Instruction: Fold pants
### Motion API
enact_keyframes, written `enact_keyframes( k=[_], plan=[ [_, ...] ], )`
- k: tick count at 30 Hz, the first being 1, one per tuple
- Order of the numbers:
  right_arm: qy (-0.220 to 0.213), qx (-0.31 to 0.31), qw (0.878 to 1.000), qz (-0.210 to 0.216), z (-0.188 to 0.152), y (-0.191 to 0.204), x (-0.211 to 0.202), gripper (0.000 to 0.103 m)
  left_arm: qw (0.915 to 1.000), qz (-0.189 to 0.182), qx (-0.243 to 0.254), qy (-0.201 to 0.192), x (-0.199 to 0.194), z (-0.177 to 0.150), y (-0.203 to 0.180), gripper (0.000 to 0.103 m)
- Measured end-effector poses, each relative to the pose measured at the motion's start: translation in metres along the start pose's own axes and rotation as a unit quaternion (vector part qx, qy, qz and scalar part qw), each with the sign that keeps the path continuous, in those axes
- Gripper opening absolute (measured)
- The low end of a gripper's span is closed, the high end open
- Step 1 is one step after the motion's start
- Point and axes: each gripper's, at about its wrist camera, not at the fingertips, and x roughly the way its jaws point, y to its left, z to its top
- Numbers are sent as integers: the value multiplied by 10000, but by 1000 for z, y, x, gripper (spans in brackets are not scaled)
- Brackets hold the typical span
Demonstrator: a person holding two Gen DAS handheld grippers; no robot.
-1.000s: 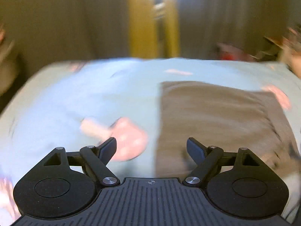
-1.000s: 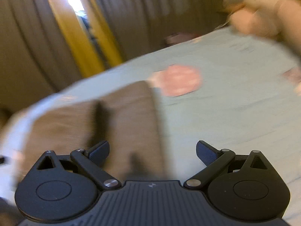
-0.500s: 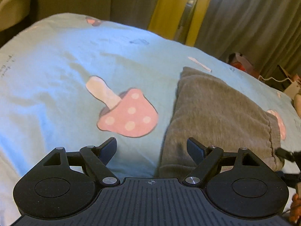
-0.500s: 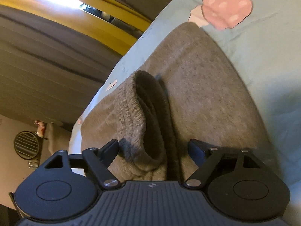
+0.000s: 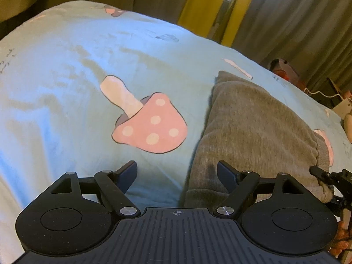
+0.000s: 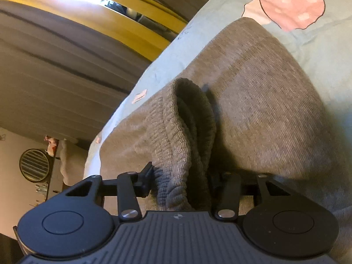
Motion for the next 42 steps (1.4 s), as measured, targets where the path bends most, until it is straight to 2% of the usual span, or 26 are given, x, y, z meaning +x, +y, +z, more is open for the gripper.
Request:
enact_keyframes(
  k=[2,4,7,10,13,15,18,22,25,31,36,42],
  plan=[
    [-47,226,9997,106,-2,-5,3,64,10000,-4,10,17,0,0,0,84],
    [-50,422,9987,288,0,-11,7,72,10000,13,15,43,1,0,-1,84],
    [-2,315,9995,79,1,-2,13,73,10000,-9,-16,47,1,1,0,84],
    [-77,-77,9994,-330,-1,18,11,43,10000,-47,-75,16,0,0,2,84],
    [-241,-393,9983,-352,-1,37,-1,37,9999,-77,-118,-34,-2,-1,3,84],
    [-432,-541,9972,-278,-1,55,-12,36,9998,-99,-144,-51,-3,-1,4,84],
    [-753,-826,9937,65,0,85,-29,35,9998,-112,-179,-73,-3,-2,4,84],
    [-937,-1175,9877,423,5,122,-42,35,9997,-112,-215,-85,-4,-2,5,84],
    [-1056,-1280,9848,513,12,138,-52,35,9995,-132,-262,-105,-5,-2,7,84],
    [-1283,-1258,9830,378,21,130,-71,35,9997,-113,-228,-56,-3,-1,6,84],
    [-1411,-1104,9837,169,28,103,-88,35,9999,-59,-132,-7,0,0,3,84],
    [-1379,-1008,9853,-80,28,73,-89,35,9999,-19,-160,-26,0,-1,2,84]
  ],
)
